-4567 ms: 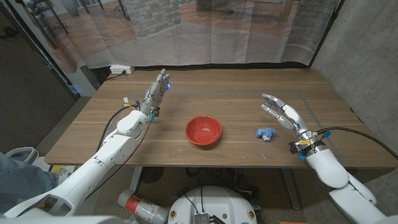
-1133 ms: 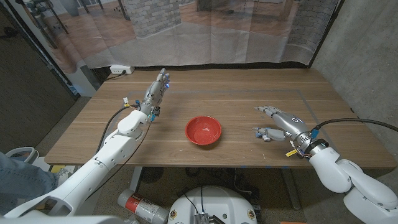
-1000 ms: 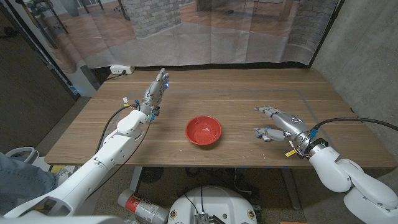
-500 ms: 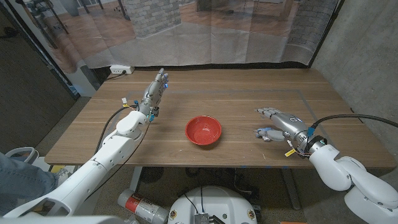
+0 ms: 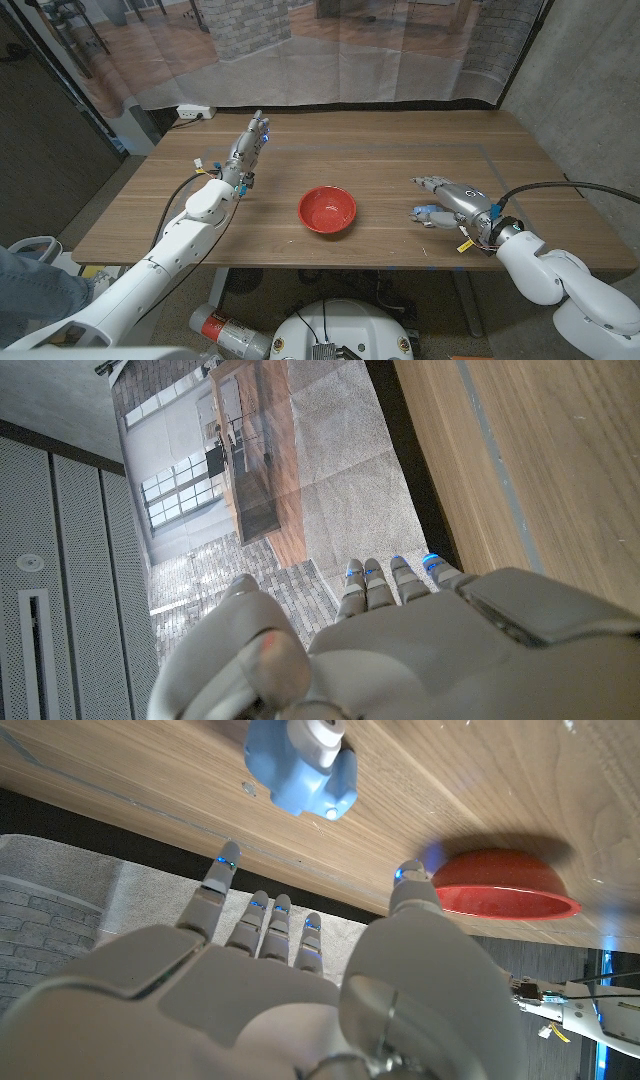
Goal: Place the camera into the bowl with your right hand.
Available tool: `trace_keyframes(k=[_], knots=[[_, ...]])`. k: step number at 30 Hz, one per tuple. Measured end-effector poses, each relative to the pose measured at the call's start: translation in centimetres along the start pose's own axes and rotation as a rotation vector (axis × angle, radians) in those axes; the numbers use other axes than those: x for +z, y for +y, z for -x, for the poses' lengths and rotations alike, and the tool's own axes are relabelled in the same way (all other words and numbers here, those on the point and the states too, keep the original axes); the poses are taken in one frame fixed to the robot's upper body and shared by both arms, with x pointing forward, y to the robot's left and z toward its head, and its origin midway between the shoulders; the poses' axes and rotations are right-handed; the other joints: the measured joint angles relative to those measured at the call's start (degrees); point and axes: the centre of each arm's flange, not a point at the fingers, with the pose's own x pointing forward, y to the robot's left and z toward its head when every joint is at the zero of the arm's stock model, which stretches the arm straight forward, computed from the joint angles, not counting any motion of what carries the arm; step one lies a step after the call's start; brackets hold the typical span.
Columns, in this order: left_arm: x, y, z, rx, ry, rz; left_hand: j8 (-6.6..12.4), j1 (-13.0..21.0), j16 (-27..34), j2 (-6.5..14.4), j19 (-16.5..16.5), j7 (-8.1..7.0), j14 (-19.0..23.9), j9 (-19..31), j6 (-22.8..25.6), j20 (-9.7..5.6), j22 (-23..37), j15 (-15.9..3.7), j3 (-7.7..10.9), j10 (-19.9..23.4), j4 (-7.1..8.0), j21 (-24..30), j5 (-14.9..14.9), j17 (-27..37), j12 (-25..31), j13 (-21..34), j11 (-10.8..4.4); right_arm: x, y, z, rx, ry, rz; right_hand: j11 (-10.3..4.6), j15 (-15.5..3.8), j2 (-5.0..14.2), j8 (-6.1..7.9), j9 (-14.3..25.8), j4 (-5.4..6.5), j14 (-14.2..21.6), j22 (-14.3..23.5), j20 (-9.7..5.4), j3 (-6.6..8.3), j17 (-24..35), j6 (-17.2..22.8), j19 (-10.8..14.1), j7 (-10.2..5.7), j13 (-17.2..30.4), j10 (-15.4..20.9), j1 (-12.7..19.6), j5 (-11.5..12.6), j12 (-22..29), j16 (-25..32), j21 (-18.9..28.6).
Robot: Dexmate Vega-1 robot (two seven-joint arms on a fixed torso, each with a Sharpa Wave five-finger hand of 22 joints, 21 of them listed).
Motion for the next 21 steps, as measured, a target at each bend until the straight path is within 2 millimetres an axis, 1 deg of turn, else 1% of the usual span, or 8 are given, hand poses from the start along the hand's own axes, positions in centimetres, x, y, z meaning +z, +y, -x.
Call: trace_keyframes(k=[1, 4, 7, 9, 10, 13, 18, 21], knots=[[0.0, 0.0, 0.0, 0.000, 0.000, 0.000, 0.00, 0.00, 0.00, 0.00, 0.00, 0.00, 0.00, 0.00, 0.00, 0.00, 0.00, 0.00, 0.00, 0.00, 0.00, 0.00, 0.00, 0.00, 0.00, 0.00, 0.00, 0.0, 0.0, 0.0, 0.001, 0.000, 0.000, 0.00, -0.09, 0.00, 0.00, 0.00, 0.00, 0.09, 0.00, 0.19, 0.00, 0.00, 0.00, 0.23, 0.00, 0.00, 0.00, 0.00, 0.00, 0.00, 0.00, 0.00], [0.0, 0.0, 0.0, -0.001, -0.001, 0.000, 0.00, 0.00, 0.00, 0.00, 0.00, 0.00, 0.00, 0.00, 0.00, 0.00, 0.00, 0.00, -0.17, 0.00, 0.17, -0.08, 0.00, 0.00, 0.00, 0.00, 0.00, -0.2, 0.2, 0.0, 0.009, 0.012, 0.000, 0.00, -0.09, 0.01, 0.06, 0.00, 0.00, 0.09, 0.00, -0.13, 0.00, 0.00, 0.00, 0.94, 0.00, 0.00, 0.00, 0.01, 0.00, 0.00, 0.23, 0.00], [0.1, 0.0, 0.0, -0.001, -0.001, 0.000, 0.00, 0.00, 0.00, 0.00, 0.00, 0.00, 0.00, 0.00, 0.00, 0.00, 0.00, 0.00, -0.24, 0.00, 0.10, -0.22, 0.00, 0.00, 0.00, 0.00, 0.00, -0.4, 0.4, -0.1, 0.014, 0.021, 0.000, 0.00, -0.40, 0.23, 0.27, 0.00, 0.00, 0.40, 0.00, -0.20, 0.00, 0.00, 0.01, 1.01, 0.00, 0.00, 0.00, 0.23, 0.00, 0.00, 0.23, 0.00], [0.1, 0.0, 0.0, -0.002, -0.002, -0.001, 0.00, 0.00, 0.00, 0.00, 0.00, 0.00, 0.00, 0.00, 0.00, 0.00, 0.00, 0.00, -0.35, 0.00, -0.01, -0.22, 0.00, 0.00, 0.00, 0.00, 0.00, -0.5, 0.5, -0.1, 0.019, 0.026, 0.001, 0.00, -0.40, 0.23, 0.27, 0.00, 0.02, 0.40, 0.00, -0.19, 0.46, 0.00, 0.07, 1.02, 0.06, 0.00, 0.00, 0.23, 0.00, 0.00, 0.23, 0.00], [0.1, 0.0, 0.0, -0.002, -0.002, -0.002, 0.00, 0.00, 0.00, 0.00, 0.00, -0.01, 0.00, 0.00, 0.01, 0.00, 0.00, 0.00, -0.35, 0.00, -0.01, -0.22, 0.00, 0.00, 0.00, 0.00, 0.00, -0.6, 0.5, -0.1, 0.022, 0.032, 0.003, 0.00, -0.40, 0.23, 0.28, 0.00, 0.01, 0.40, 0.00, 0.01, 0.47, 0.00, 0.22, 1.22, 0.22, 0.00, 0.00, 0.23, 0.00, 0.00, 0.23, 0.00], [0.2, 0.0, 0.1, -0.003, -0.003, -0.003, 0.00, 0.00, 0.00, 0.00, 0.00, -0.20, 0.00, 0.00, 0.20, 0.00, 0.00, 0.00, -0.35, 0.00, -0.01, -0.22, -0.21, 0.00, 0.00, 0.00, 0.00, -0.7, 0.6, -0.1, 0.028, 0.039, 0.006, 0.00, -0.40, 0.23, 0.28, 0.00, 0.01, 0.40, 0.00, -0.34, 0.47, 0.00, 0.23, 1.56, 0.22, 0.00, 0.01, 0.23, 0.00, 0.00, 0.23, 0.01], [0.2, 0.0, 0.1, -0.003, -0.002, -0.004, 0.00, 0.00, 0.00, 0.00, 0.00, -0.20, 0.00, 0.00, 0.20, 0.00, 0.00, 0.00, -0.34, 0.00, -0.01, -0.45, -0.21, 0.00, 0.00, 0.00, 0.00, -0.7, 0.9, -0.1, 0.039, 0.042, 0.013, 0.00, -0.40, 0.44, 0.28, 0.00, 0.00, 0.39, 0.00, -0.32, 0.47, 0.00, 0.23, 1.53, 0.22, 0.00, 0.01, 0.47, 0.00, 0.00, 0.23, 0.01], [0.1, 0.0, 0.1, -0.003, -0.001, -0.004, 0.00, 0.00, 0.00, 0.00, 0.00, -0.20, 0.00, -0.01, 0.20, 0.00, 0.18, 0.00, -0.34, 0.00, 0.00, -0.45, -0.21, 0.00, 0.00, 0.00, 0.00, -1.0, 1.0, -0.2, 0.049, 0.058, 0.021, 0.00, -0.63, 0.06, 0.28, 0.00, 0.01, 0.62, -0.01, -0.40, 0.46, 0.00, 0.23, 2.04, 0.22, 0.00, 0.01, 0.85, 0.00, 0.04, 0.23, 0.01]])
